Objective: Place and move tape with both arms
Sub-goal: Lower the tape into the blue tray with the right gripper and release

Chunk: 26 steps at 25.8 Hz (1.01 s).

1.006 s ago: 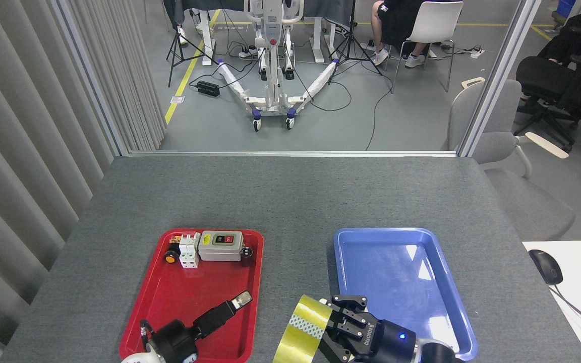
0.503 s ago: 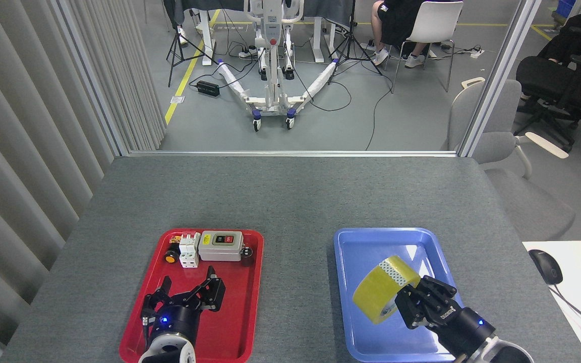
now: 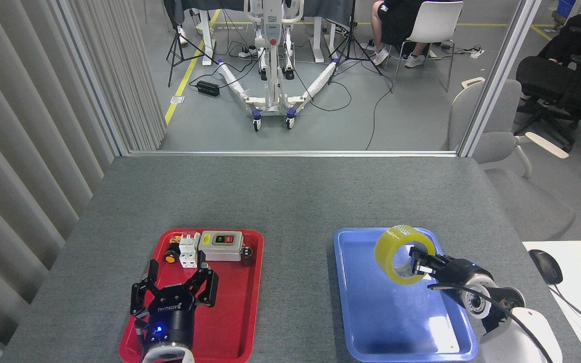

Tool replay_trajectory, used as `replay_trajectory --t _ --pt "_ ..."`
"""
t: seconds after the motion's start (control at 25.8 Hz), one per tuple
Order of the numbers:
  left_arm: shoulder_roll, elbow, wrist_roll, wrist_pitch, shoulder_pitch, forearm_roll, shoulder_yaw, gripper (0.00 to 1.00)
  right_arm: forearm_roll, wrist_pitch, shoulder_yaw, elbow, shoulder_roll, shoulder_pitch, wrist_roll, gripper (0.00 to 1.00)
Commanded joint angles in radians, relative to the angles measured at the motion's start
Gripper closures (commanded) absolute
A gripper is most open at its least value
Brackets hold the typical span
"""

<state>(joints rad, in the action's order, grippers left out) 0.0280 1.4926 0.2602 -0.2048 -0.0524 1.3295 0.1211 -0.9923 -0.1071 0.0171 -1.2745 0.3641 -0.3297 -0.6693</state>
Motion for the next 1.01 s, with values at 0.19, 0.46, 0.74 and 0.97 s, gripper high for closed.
replay_trajectory --t 0.19,0.46,0.74,0.97 --pt "-0.066 0.002 0.007 0.07 -0.001 0.007 0.002 0.0 0.127 0.32 0.287 0.043 0.108 -0.13 -0.234 0.71" --pt "-0.071 0.006 0.007 0.081 0.003 0.007 0.002 0.0 0.271 0.408 0.423 0.109 0.168 -0.183 -0.26 0.71" --pt "-0.071 0.0 0.008 0.114 0.002 0.005 0.002 0.0 0.273 0.403 0.458 0.227 0.158 -0.238 -0.256 0.7" --pt "-0.069 0.005 0.008 0.131 0.0 0.002 0.002 0.0 0.273 0.394 0.469 0.305 0.13 -0.273 -0.251 0.7"
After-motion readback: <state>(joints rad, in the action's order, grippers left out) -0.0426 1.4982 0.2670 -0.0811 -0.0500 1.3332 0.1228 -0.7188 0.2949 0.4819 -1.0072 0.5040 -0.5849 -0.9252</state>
